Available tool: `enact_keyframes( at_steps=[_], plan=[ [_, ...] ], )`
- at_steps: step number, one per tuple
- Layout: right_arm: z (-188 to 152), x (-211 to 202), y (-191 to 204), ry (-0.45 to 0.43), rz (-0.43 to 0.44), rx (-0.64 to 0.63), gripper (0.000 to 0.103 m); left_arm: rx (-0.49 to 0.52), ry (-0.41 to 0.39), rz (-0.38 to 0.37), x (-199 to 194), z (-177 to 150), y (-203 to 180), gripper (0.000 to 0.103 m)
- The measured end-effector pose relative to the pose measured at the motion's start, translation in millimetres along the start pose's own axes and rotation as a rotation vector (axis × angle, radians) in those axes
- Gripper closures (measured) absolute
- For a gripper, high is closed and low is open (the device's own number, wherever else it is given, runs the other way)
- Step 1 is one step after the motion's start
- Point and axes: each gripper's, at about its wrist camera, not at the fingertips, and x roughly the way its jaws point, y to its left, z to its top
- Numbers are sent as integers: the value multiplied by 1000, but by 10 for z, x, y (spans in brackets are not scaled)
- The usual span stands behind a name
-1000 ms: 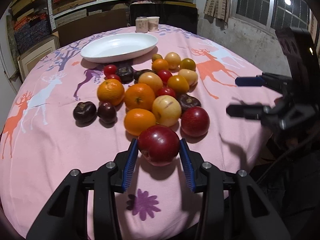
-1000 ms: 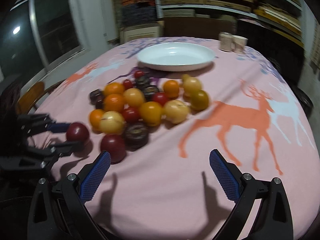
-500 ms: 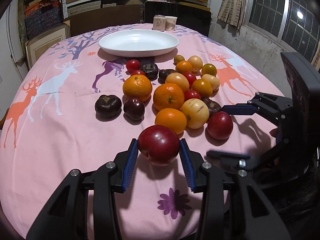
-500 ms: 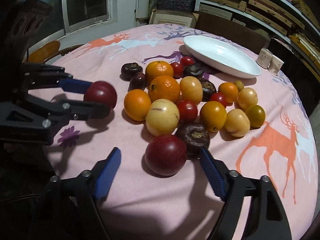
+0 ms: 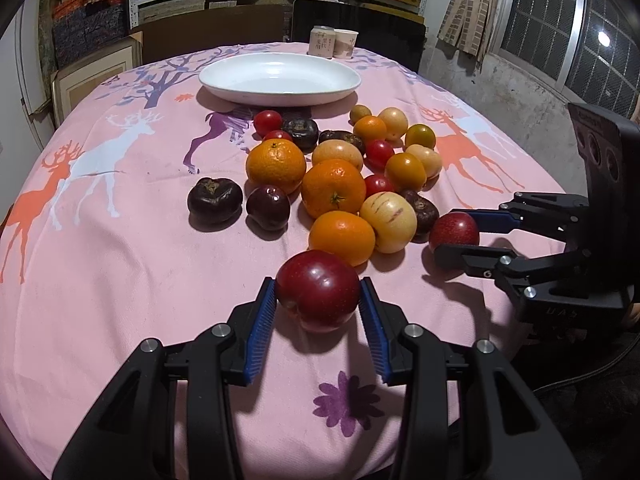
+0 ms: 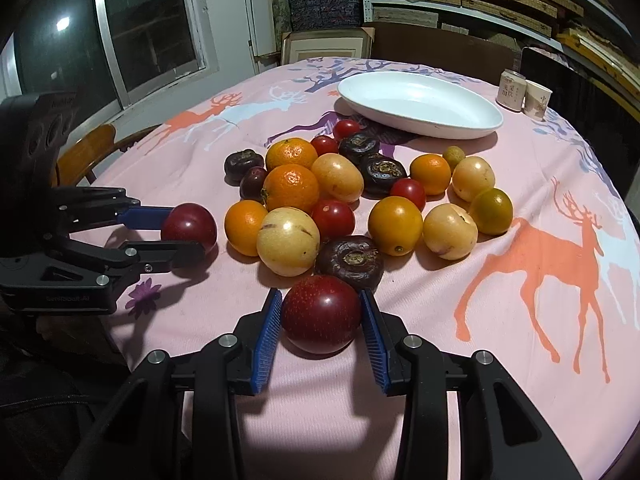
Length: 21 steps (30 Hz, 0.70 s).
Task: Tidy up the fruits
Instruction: 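Close the right tool on a dark red plum while the left tool holds the apple, then carry both fruits over the white plate and open both tools to drop them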
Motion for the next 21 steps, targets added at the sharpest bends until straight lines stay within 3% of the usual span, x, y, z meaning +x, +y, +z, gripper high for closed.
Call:
enact_keyframes(
  at_steps=[14,21],
  plan=[
    [-31,-169,-102,-60,29,14,63,-7,-20,-1,-57,8,-1,62],
    [106,-335,-328,-111,18,56,63,-22,-49,1,-139,116,55,61]
  ],
)
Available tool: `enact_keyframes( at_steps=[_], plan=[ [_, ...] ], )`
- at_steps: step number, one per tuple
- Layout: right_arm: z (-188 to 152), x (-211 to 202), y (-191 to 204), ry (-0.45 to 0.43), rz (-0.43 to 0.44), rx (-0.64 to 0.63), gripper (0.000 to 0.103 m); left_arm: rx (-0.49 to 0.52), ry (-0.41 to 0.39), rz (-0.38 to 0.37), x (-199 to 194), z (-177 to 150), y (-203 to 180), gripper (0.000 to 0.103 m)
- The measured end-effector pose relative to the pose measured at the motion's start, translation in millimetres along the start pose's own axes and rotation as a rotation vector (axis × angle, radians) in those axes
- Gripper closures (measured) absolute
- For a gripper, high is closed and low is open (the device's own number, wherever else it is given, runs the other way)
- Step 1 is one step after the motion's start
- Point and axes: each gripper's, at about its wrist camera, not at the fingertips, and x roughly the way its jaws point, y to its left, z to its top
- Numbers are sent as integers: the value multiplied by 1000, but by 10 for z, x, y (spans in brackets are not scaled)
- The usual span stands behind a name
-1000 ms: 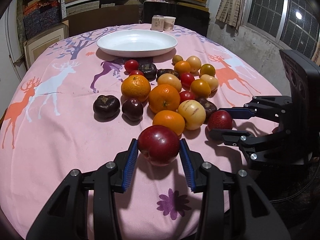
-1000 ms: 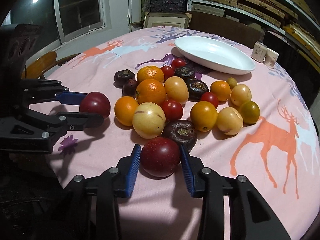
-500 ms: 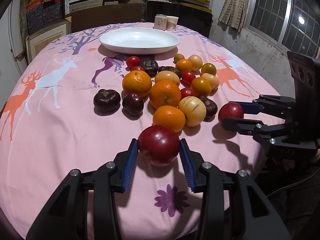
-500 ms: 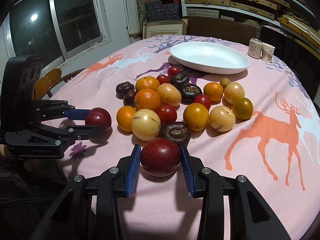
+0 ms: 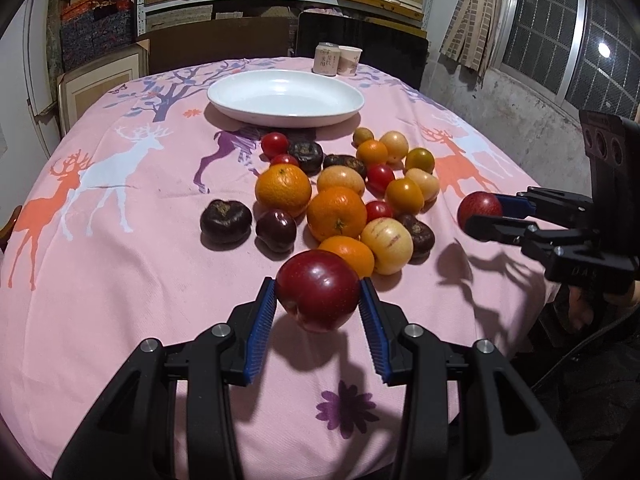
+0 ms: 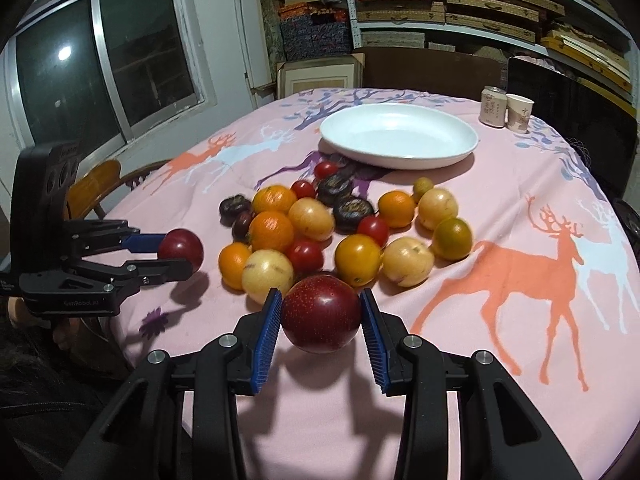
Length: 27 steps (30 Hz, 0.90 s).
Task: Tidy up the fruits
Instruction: 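Carry both fruits over the white plate and open both tools to drop them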
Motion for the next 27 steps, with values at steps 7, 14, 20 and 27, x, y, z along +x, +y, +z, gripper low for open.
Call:
enact_keyframes(
  at_steps=[7,14,20,27],
  plan=[
    [373,-107,-398,-67,-56,59,63,-6,-40,26,14,428,162,61],
    [1044,291,-672,-116,-117,-10,63,-38,-86,8,435,1311,360,61],
    [1524,1075,-872,-41,-199,-97,63,-91,5,6,1223,1993,599,61],
    [1691,1553,-797,-64,-276,-228,26,-166,81,51,1784,2296,865,45]
  ],
)
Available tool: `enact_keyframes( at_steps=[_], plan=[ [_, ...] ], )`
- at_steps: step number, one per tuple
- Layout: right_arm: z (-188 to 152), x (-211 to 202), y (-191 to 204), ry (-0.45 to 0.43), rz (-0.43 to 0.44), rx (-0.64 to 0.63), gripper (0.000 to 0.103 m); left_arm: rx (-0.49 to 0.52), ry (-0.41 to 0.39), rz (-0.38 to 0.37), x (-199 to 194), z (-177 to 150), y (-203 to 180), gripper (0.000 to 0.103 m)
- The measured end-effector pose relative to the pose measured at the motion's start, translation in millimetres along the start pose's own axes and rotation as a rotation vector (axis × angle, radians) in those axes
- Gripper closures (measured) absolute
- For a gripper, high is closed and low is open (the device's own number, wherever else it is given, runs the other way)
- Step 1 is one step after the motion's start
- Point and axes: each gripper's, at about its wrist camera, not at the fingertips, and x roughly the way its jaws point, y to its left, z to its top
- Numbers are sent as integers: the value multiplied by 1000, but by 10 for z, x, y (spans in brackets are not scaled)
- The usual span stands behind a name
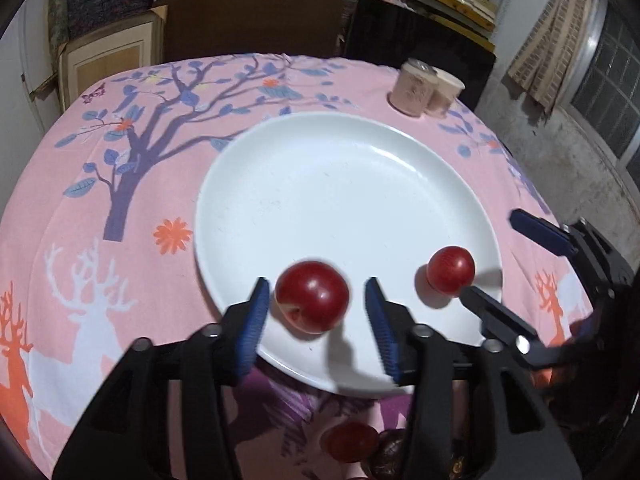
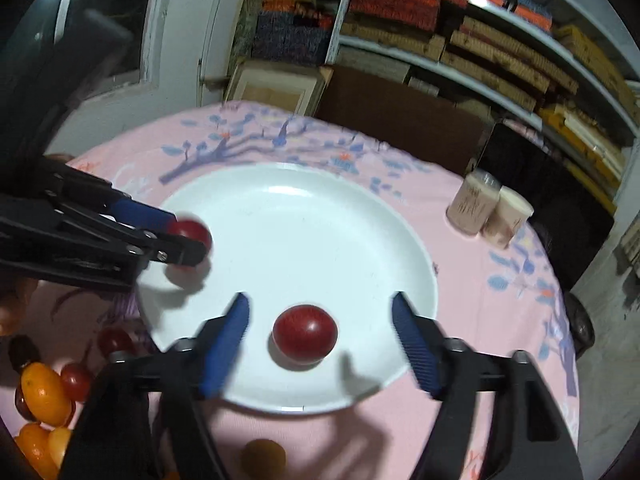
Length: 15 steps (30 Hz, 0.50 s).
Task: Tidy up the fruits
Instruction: 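Carry both fruits over the white plate and open both tools to drop them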
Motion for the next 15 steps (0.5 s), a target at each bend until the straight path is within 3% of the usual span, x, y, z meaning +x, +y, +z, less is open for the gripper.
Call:
enact_keyframes(
  at_steps=[3,7,8,15],
  plan=[
    [-13,-216,-39,-30,23,47,26,-4,-71,-10,-266,-97,18,31],
    [-252,-628,-101,-33,44,110,26,41,-100,-43,-667,-447,-47,29],
    [-334,-712,-126,-23,45,126,25,63,-97,-32,-752,-576,-71,21],
    [-1034,-1209,-306,33,25,288,18,139,-48,23,-1077,-1453,12,19]
  ],
)
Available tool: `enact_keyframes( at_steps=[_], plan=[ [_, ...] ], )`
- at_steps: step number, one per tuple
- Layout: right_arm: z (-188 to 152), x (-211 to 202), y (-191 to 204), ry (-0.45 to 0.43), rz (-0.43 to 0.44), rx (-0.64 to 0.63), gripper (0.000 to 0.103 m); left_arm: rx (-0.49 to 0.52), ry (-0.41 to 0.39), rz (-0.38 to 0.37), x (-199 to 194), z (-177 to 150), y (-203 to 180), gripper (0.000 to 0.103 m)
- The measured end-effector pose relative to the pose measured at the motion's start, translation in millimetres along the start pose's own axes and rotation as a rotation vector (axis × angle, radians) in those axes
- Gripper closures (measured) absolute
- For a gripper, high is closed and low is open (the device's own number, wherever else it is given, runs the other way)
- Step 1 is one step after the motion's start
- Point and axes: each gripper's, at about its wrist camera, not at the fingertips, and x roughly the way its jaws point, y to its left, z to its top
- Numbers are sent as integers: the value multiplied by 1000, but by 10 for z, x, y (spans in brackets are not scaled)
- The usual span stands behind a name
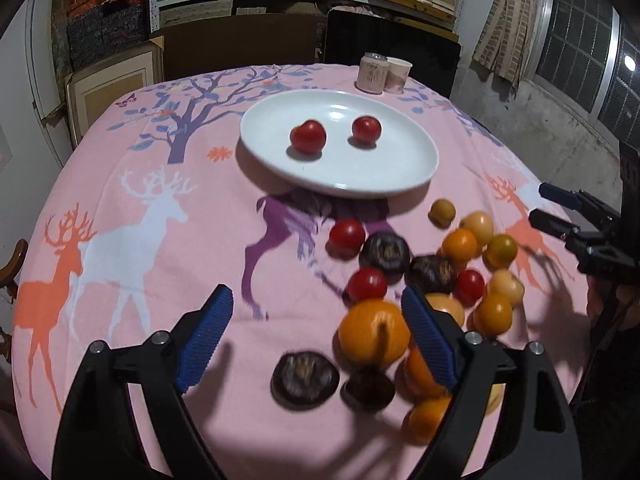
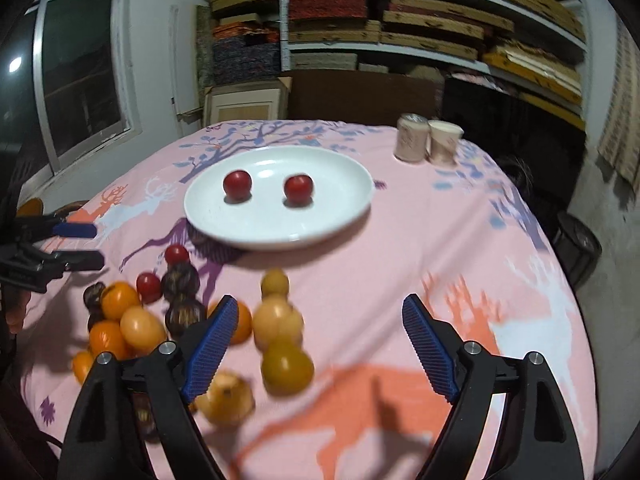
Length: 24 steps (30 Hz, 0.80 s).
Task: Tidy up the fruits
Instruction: 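Carry both fruits over the white plate and open both tools to drop them, then close the left tool on a dark purple-brown fruit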
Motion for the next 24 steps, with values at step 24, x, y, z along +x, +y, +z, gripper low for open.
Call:
enact_keyframes(
  at_steps=[24],
  plan=[
    [-562,-89,70,67,77,111,18,-40,52,-55,163,-469,199,59]
  ],
)
